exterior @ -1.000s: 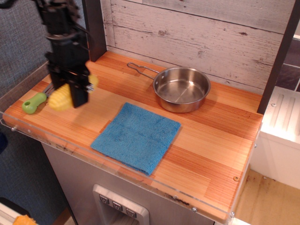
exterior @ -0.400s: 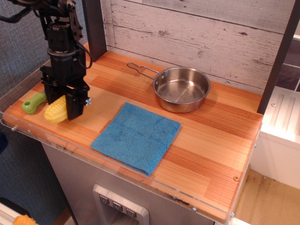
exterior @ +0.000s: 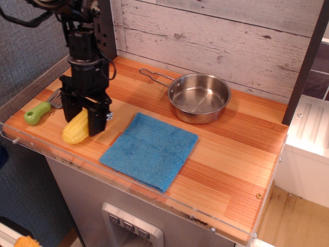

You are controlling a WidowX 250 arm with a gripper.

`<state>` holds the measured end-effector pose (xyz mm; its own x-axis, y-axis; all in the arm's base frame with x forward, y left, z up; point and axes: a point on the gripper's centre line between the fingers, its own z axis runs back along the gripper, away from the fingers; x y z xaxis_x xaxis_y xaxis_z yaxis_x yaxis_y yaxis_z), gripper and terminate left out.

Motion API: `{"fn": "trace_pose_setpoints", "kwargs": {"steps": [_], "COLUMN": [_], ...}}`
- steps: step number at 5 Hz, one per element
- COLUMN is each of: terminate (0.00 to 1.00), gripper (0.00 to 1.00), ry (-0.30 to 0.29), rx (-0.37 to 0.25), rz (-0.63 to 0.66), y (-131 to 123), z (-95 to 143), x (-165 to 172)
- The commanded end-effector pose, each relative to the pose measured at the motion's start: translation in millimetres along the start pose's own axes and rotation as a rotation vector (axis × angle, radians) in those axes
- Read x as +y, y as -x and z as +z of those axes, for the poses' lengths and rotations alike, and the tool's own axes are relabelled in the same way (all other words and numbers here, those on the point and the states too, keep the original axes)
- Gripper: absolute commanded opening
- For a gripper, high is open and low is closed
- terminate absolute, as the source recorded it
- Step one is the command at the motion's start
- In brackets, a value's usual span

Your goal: Place corn in between spatula and towel.

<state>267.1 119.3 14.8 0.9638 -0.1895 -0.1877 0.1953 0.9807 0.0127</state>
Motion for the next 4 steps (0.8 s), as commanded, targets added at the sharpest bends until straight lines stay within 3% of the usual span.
{"fn": "trace_pose_setpoints", "kwargs": {"steps": [1, 2, 3, 4], "terminate": [0.0, 0.0, 0.0, 0.0], "gripper": [1.0, 1.0, 1.0, 1.0], "ry": [-0.077, -0.115, -0.105, -0.09], "rx": [-0.111, -0.171, -0.198, -0.195], "rz": [0.036, 0.08, 0.104, 0.112], "y": [-3, 7, 9, 7], "z": [54, 94, 111, 111], "x": [5, -2, -14, -24]}}
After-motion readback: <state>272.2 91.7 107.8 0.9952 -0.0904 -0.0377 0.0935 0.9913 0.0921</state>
